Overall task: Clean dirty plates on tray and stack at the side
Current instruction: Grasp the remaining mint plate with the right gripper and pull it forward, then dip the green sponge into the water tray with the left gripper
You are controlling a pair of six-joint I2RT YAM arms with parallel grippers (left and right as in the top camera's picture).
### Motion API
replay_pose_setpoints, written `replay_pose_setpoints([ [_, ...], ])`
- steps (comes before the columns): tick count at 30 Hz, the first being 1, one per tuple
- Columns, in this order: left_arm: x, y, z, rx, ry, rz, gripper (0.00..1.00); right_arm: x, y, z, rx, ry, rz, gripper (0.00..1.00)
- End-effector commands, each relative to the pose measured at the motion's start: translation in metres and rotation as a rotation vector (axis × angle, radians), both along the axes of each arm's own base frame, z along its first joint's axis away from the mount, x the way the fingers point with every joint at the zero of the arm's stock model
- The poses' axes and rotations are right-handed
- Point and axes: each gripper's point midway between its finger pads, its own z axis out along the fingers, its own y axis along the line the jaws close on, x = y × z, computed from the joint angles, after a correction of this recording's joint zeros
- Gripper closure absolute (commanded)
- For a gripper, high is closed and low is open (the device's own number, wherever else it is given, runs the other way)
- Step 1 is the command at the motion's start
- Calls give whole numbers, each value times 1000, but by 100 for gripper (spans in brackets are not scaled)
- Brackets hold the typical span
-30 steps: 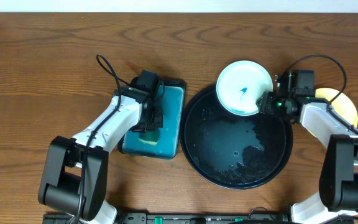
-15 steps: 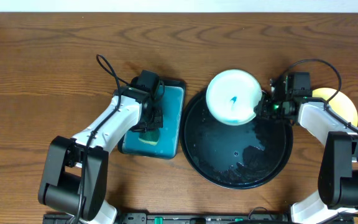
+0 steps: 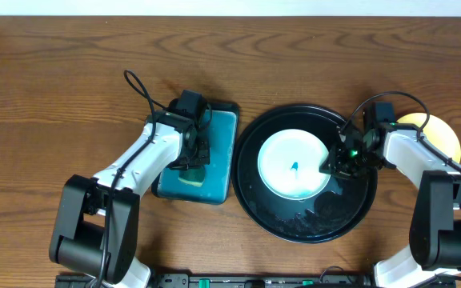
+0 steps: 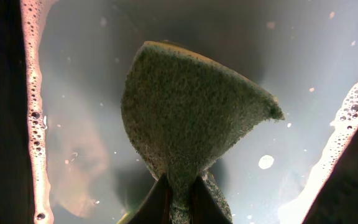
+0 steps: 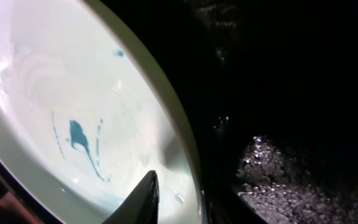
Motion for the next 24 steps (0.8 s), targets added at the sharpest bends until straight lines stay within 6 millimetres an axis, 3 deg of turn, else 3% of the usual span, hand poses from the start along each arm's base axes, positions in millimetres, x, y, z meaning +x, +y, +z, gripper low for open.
replay_pose_setpoints([
  [1, -1, 2, -1, 11, 2, -10, 92, 12, -9, -7, -70, -45, -3, 75],
  [4, -1, 2, -1, 11, 2, -10, 92, 19, -9, -7, -70, -73, -13, 82],
  [8, -1, 2, -1, 11, 2, -10, 92, 21, -9, -6, -70, -79, -14, 99],
  [16, 3, -5, 3, -28, -8, -15, 93, 11, -12, -11, -137, -43, 11, 99],
  [19, 9, -9, 16, -50, -47, -46, 93, 10, -11, -12, -147, -43, 23, 99],
  [24, 27, -15, 64, -95, -233, -112, 93, 9, -8, -13, -161, -45, 37, 99],
])
